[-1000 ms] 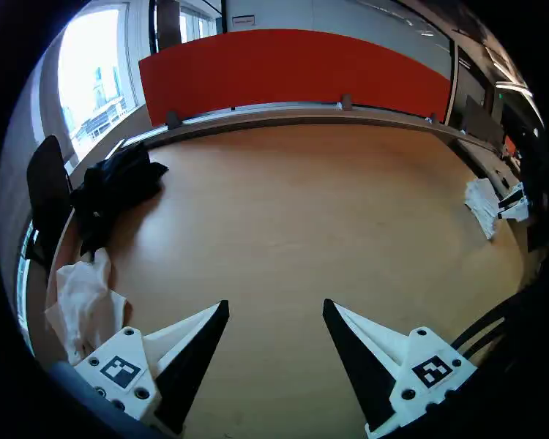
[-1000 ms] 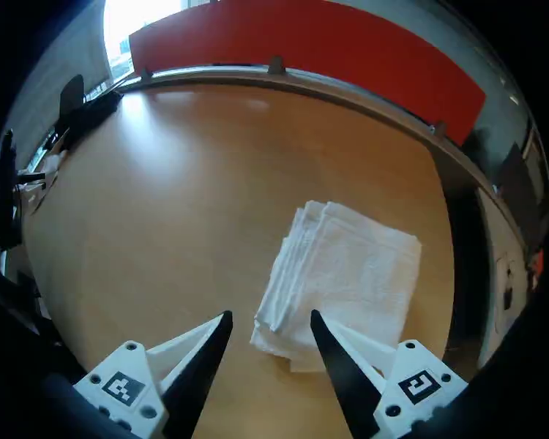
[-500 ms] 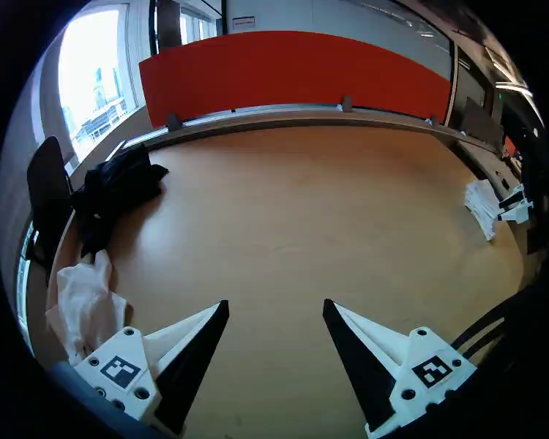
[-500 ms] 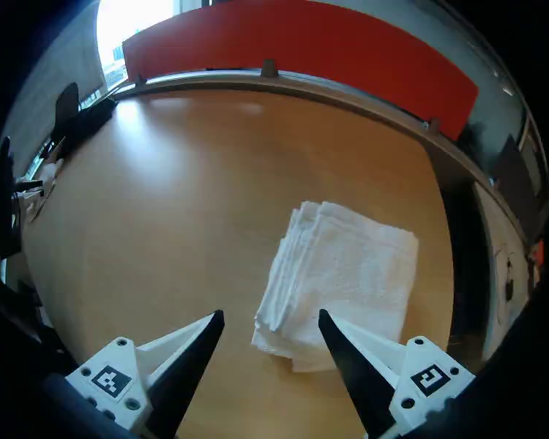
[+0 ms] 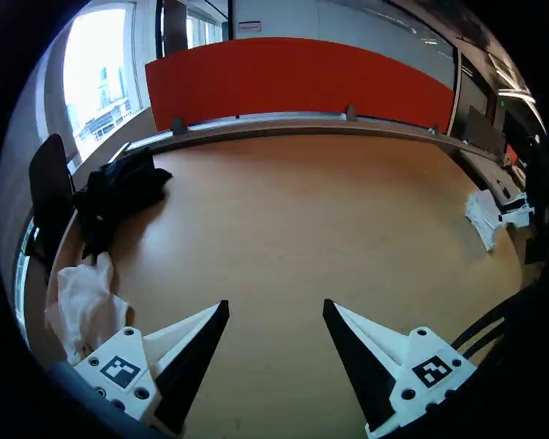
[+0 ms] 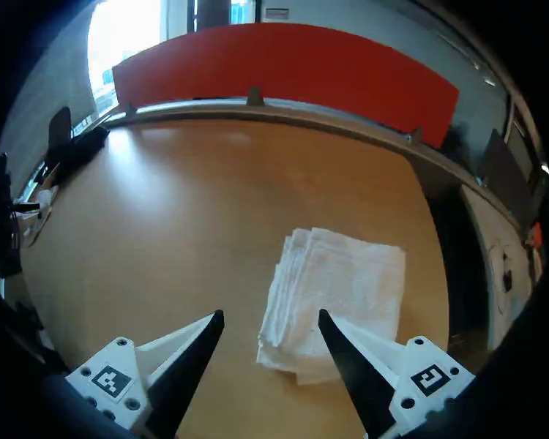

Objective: Fold towel

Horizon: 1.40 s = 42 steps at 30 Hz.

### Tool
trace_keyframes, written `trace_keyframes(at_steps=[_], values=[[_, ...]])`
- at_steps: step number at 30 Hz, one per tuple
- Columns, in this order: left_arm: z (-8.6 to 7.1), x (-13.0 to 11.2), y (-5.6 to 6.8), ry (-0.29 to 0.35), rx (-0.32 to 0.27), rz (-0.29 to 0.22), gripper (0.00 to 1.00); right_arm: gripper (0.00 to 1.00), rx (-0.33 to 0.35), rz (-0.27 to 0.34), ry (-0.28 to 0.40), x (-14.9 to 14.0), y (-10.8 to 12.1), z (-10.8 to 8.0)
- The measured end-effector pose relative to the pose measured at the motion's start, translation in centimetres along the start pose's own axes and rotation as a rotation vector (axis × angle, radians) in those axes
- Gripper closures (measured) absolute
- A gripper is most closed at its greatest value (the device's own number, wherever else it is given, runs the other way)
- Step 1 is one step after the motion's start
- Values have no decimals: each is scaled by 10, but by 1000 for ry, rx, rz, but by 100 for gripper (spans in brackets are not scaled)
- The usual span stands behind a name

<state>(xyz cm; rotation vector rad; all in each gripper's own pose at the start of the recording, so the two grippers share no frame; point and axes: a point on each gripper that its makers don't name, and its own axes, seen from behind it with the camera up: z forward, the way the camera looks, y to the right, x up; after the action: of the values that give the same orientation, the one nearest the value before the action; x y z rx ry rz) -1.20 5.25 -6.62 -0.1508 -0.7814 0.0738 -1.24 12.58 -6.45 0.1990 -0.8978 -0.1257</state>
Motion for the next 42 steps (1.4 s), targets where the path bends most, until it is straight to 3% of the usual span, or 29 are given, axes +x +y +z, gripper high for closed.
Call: trace_keyframes(at_steps=[26,42], values=[[-4,65,0,202,30,-60,5,0,-173,180,413,73,7,-25],[-6,85,0,269,41,-88,5,0,-247,214,600,107,16,-60]])
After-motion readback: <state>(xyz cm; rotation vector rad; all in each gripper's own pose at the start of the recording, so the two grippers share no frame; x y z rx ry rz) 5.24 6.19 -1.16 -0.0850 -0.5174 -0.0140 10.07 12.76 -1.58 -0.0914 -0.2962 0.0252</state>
